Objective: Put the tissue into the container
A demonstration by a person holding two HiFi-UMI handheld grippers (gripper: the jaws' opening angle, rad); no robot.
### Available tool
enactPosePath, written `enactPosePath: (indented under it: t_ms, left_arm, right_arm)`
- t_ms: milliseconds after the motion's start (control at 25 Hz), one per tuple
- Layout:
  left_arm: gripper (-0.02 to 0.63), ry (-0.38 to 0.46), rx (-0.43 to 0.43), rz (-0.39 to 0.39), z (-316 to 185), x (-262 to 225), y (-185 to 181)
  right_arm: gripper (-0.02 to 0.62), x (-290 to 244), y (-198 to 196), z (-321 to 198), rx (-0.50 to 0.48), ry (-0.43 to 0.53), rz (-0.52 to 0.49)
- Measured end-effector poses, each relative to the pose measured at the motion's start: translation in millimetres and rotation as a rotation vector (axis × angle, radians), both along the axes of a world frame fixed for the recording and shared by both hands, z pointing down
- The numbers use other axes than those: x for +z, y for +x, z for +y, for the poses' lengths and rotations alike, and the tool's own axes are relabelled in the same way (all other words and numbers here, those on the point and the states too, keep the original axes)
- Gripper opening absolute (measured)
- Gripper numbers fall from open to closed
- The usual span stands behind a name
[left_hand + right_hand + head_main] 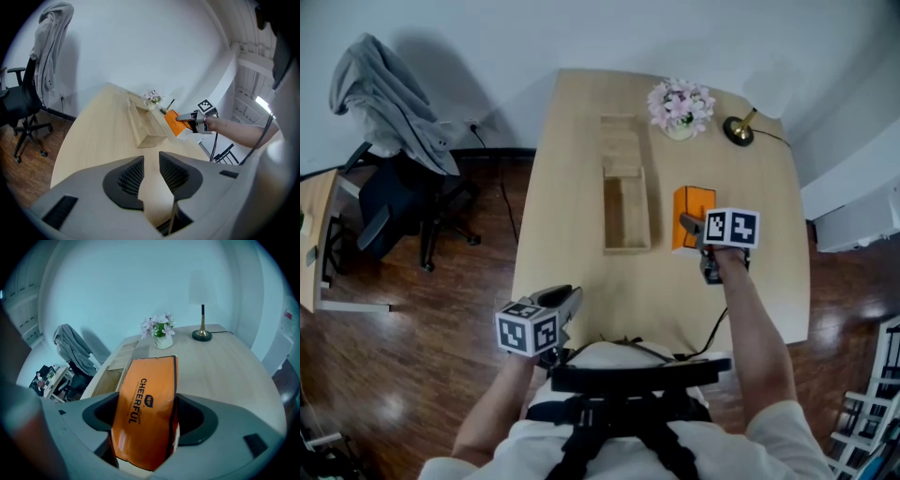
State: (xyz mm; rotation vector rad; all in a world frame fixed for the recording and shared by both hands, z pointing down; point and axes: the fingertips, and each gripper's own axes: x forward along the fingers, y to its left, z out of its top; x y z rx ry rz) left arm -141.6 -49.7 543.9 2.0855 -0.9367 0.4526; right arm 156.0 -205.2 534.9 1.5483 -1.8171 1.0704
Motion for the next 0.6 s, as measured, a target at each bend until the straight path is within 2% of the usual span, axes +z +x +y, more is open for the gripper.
enactPosePath:
  t_ms: [320,600]
  left_arm:
    - [0.106,0.002,-0.024,0.011,-3.7,1.1,-12.3]
    - [0.106,-0.007,-0.033,0.022,-2.0,4.3,-20.7]
  right_arm:
    - [0.38,-16.4,-46.1,-16.0,-0.043,0.031,-0.096]
    - [0.38,-24.5,-93.5,-31.7,-0.094,0.048,-0.126]
